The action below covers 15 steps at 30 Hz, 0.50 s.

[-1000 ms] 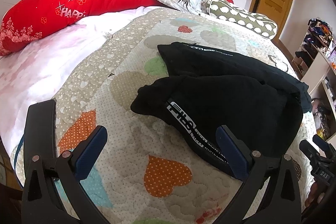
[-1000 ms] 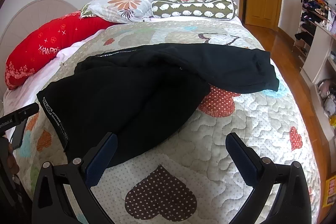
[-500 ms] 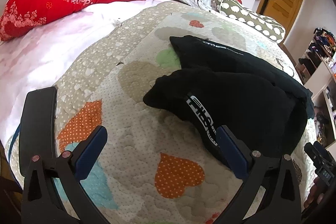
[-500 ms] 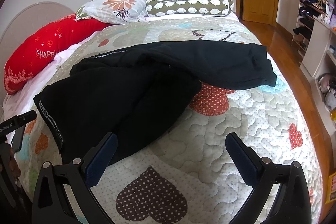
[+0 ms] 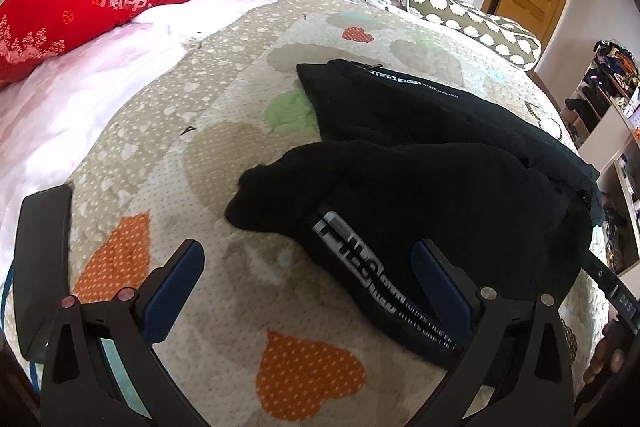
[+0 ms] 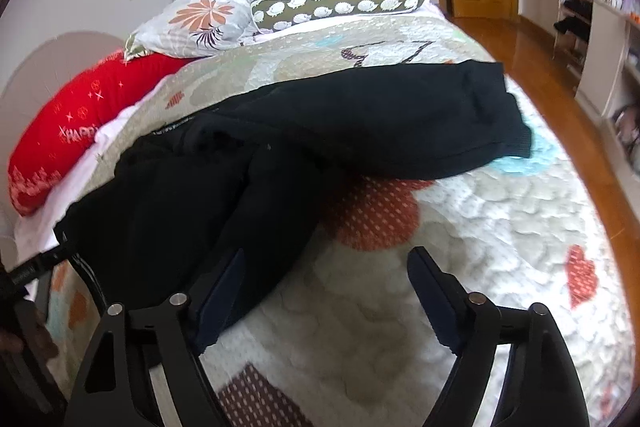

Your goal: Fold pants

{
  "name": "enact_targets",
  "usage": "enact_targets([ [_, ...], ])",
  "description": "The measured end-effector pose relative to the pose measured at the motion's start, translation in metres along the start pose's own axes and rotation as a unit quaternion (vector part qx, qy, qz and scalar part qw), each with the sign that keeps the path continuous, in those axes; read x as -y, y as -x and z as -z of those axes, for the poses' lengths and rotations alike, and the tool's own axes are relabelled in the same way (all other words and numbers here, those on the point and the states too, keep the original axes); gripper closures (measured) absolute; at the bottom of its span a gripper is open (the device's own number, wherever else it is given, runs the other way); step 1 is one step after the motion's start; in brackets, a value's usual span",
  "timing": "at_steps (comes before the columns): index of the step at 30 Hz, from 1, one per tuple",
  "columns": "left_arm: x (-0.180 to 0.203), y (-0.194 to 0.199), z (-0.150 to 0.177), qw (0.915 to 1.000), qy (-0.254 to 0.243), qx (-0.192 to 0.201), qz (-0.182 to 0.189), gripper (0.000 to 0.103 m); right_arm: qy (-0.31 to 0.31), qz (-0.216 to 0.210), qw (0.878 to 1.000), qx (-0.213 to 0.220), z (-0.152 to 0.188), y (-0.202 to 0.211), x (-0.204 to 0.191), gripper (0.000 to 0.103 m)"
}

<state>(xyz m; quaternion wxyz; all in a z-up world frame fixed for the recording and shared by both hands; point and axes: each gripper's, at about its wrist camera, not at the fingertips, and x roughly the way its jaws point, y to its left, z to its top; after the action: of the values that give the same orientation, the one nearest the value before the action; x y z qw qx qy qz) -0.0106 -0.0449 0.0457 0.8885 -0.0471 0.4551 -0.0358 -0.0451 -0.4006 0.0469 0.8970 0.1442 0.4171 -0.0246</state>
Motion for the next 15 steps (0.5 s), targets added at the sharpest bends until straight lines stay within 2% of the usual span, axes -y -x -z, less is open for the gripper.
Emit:
enact_targets([
  [2,0.002,-0.004,-0.003,1.0000,0.001,-0.003,0.002,0.000,-0.003,-0.005,1.000,-0.006,-0.006,-0.011,-0.002,0.036],
  [4,0.003,-0.008,-0.005,0.9999,0.004,-0.009,0.006,0.000,-0.003,-0.004,1.000,-0.001,-0.013,-0.018,-0.003,0.052],
  [5,0.004,-0.010,-0.006,0.9998,0.008,-0.015,0.013,0.003,-0.004,-0.010,1.000,0.002,-0.017,-0.020,-0.003,0.074],
  [6,0.005,-0.012,-0.007,0.9994,0.014,-0.020,0.023,0.007,-0.012,-0.032,0.999,-0.001,-0.022,-0.024,-0.003,0.091],
  [7,0.005,-0.014,-0.008,0.9991,0.018,-0.023,0.032,0.022,-0.019,-0.044,0.999,-0.006,-0.024,-0.028,-0.001,0.093],
  [8,0.006,-0.016,-0.008,0.9983,0.024,-0.030,0.045,0.042,-0.025,-0.049,0.998,-0.009,-0.025,-0.030,-0.001,0.095],
  [10,0.008,-0.018,-0.009,0.9959,0.029,-0.043,0.073,0.062,-0.016,-0.045,0.999,-0.004,-0.023,-0.023,-0.005,0.099],
  [12,0.012,-0.010,-0.008,0.9968,0.020,-0.031,0.071,0.078,-0.013,-0.053,0.998,0.010,-0.020,-0.003,-0.007,0.099],
  [13,0.012,-0.005,-0.008,0.9964,0.017,-0.026,0.078,0.090,-0.015,-0.058,0.998,0.019,-0.019,0.008,-0.005,0.099],
  [15,0.009,0.010,-0.006,0.9943,0.022,-0.017,0.103,0.090,-0.017,-0.058,0.997,0.042,-0.016,0.036,0.003,0.099],
])
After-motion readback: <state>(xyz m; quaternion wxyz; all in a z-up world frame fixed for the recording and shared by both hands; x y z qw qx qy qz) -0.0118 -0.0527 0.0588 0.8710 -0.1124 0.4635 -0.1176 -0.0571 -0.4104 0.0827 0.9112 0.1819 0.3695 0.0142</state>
